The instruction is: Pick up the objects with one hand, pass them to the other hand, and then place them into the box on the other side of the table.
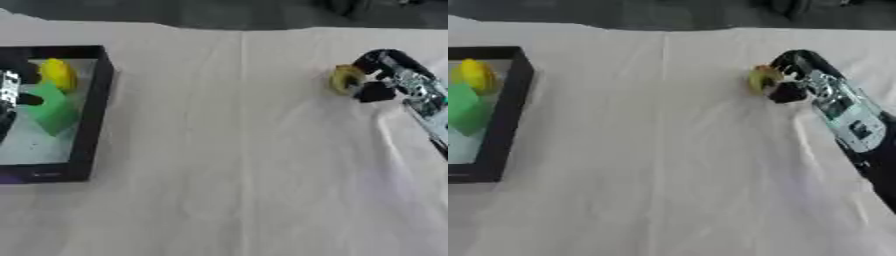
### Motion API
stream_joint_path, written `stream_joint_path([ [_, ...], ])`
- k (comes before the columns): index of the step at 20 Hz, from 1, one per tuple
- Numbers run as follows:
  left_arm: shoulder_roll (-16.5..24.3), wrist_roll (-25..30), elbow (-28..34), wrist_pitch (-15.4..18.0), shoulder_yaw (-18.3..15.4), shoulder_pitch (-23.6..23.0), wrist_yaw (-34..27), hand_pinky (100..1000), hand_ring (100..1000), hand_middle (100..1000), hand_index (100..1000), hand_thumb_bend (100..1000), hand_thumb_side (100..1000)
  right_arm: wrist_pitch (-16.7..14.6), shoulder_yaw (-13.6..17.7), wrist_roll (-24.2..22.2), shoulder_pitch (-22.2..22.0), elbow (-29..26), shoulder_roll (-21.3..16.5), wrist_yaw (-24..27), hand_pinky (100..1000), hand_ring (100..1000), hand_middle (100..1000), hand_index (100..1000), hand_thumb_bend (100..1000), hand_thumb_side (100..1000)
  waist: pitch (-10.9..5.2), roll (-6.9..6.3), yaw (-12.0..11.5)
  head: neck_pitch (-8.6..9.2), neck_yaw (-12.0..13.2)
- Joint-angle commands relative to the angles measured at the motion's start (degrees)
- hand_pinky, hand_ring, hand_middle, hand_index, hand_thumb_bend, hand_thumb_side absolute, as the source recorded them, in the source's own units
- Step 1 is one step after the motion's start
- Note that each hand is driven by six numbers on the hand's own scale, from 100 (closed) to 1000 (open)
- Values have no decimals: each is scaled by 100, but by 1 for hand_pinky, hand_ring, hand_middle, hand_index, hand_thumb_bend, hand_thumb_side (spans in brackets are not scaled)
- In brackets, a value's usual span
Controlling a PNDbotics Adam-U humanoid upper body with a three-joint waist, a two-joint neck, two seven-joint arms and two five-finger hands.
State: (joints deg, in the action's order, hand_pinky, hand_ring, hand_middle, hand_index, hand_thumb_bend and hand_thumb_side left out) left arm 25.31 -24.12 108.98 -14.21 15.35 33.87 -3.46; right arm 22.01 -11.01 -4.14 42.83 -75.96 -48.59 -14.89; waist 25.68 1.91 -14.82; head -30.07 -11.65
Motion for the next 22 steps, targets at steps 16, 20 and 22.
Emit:
stream_joint_path([
  [16,119,-50,72,-57,-38,-37,15,606,690,607,730,100,676,-26,-100,563,-125,-973,-220,747,697,629,435,493,100,100,-449,-95,228,-316,139],
  [20,138,-26,55,-84,-38,-70,30,604,690,605,726,100,670,94,-147,654,-192,-1417,-248,1016,680,617,426,491,100,100,-589,-147,329,-421,205],
  [22,148,-19,52,-100,-45,-78,38,605,690,605,727,100,666,171,-145,707,-226,-1625,-230,1174,661,606,418,489,100,100,-662,-175,378,-478,239],
])
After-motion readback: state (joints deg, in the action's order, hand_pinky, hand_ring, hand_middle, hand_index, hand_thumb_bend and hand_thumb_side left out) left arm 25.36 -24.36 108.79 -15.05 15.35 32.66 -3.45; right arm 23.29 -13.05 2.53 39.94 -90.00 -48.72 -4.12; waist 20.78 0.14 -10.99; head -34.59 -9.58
